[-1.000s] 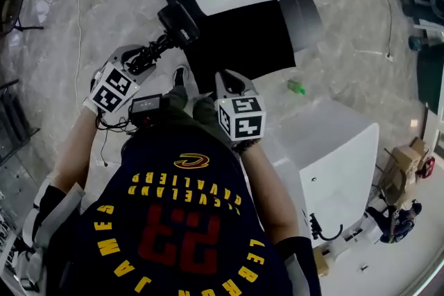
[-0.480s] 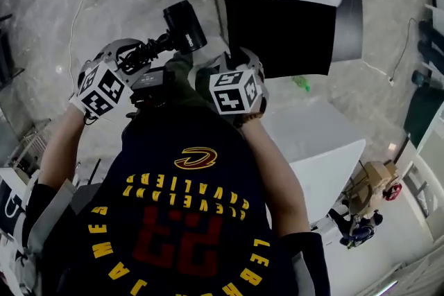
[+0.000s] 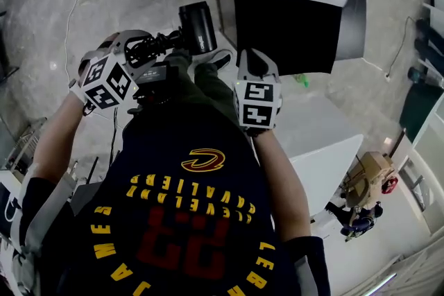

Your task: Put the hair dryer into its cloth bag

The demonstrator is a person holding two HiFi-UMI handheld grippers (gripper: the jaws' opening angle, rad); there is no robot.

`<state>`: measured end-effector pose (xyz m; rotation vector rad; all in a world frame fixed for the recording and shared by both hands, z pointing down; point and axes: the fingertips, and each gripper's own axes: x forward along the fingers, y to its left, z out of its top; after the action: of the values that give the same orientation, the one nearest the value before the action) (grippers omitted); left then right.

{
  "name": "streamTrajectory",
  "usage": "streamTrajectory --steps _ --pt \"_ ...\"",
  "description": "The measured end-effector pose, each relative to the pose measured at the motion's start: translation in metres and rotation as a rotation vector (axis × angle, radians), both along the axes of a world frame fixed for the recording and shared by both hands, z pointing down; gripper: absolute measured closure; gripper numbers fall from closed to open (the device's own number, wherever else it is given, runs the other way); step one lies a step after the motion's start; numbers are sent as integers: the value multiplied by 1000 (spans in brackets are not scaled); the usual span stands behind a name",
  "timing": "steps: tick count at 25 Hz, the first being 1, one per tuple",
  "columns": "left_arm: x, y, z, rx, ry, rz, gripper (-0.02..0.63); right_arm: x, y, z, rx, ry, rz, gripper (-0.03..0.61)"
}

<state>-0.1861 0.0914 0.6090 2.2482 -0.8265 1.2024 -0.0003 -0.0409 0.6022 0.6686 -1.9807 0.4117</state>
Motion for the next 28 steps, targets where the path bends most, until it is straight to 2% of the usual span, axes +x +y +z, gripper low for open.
streamTrajectory --steps 6,11,15,18,23,28 --pt "10 -12 -5 18 23 65 385 6 -12 -38 43 -177 102 563" --pt "40 -20 -6 11 71 135 385 15 -17 -49 50 -238 164 563" --pt "68 -24 -2 -32 102 183 385 15 -14 -58 45 -277 161 563" --pt "80 -36 5 -65 97 214 385 11 -9 -63 31 -295 136 563" --pt "89 -80 15 -44 69 266 385 7 -14 -59 28 -336 136 563" --pt "121 -111 12 -32 41 299 385 11 -18 -68 25 -361 117 563"
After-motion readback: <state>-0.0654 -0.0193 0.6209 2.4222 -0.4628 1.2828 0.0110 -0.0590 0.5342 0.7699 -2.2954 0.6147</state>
